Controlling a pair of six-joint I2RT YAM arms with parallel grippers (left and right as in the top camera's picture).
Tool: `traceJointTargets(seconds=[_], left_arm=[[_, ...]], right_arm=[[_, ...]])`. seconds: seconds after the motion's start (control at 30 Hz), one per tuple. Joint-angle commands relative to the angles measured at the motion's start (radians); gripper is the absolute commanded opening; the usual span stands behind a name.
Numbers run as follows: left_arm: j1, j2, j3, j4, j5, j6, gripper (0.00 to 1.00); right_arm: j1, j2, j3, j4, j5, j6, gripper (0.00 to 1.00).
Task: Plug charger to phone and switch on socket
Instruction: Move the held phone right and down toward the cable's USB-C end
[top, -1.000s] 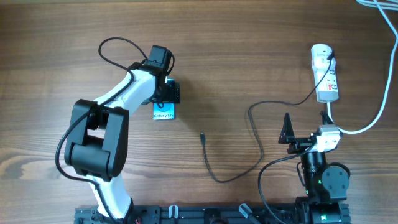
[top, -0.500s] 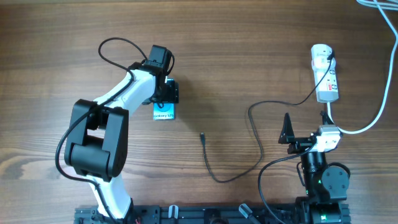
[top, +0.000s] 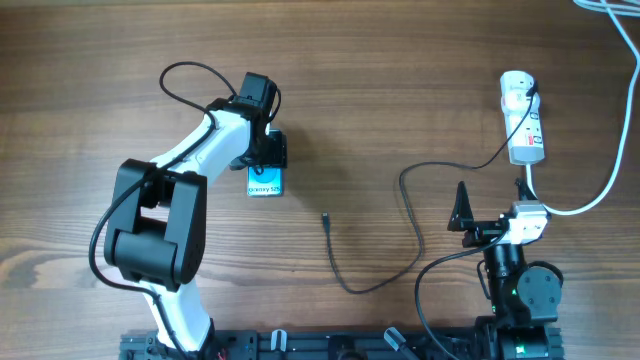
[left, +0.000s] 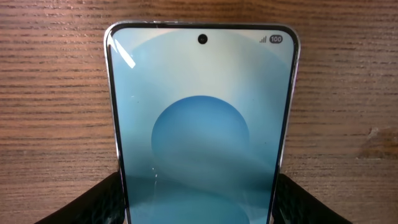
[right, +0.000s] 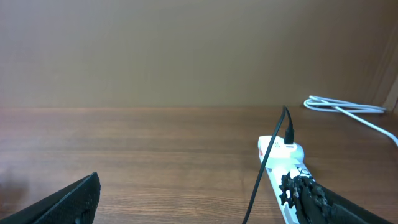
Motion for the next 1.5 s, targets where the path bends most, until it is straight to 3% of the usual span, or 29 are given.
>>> traceJointTargets(seconds=[0.0, 0.43, 0.77, 1.0, 1.3, 1.47], left_arm=[[-0.008, -0.010, -0.028, -0.024, 0.060, -0.024, 0.67], [-0.009, -0.161, -0.028, -0.079, 0.062, -0.081, 0.67], [-0.008, -0.161, -0.028, -0.233, 0.220, -0.095, 0.68], [-0.008, -0.161, -0.028, -0.265, 0.453, -0.134, 0.67], [-0.010, -0.161, -0.028, -0.283, 0.876, -0.134, 0.65], [-0.010, -0.161, -0.028, -0.320, 0.998, -0.134, 0.64]], right_arm=[[0.004, -0.011, -0.001, 0.003, -0.009, -0.010, 1.00], [0.004, -0.011, -0.001, 0.003, -0.009, -0.011, 1.00], [0.004, -0.011, -0.001, 0.003, -0.009, -0.011, 1.00], [0.004, -0.011, -0.001, 0.003, -0.009, -0.010, 1.00], [0.004, -0.011, -0.001, 0.003, -0.009, -0.011, 1.00], [0.004, -0.011, -0.001, 0.003, -0.009, -0.011, 1.00]])
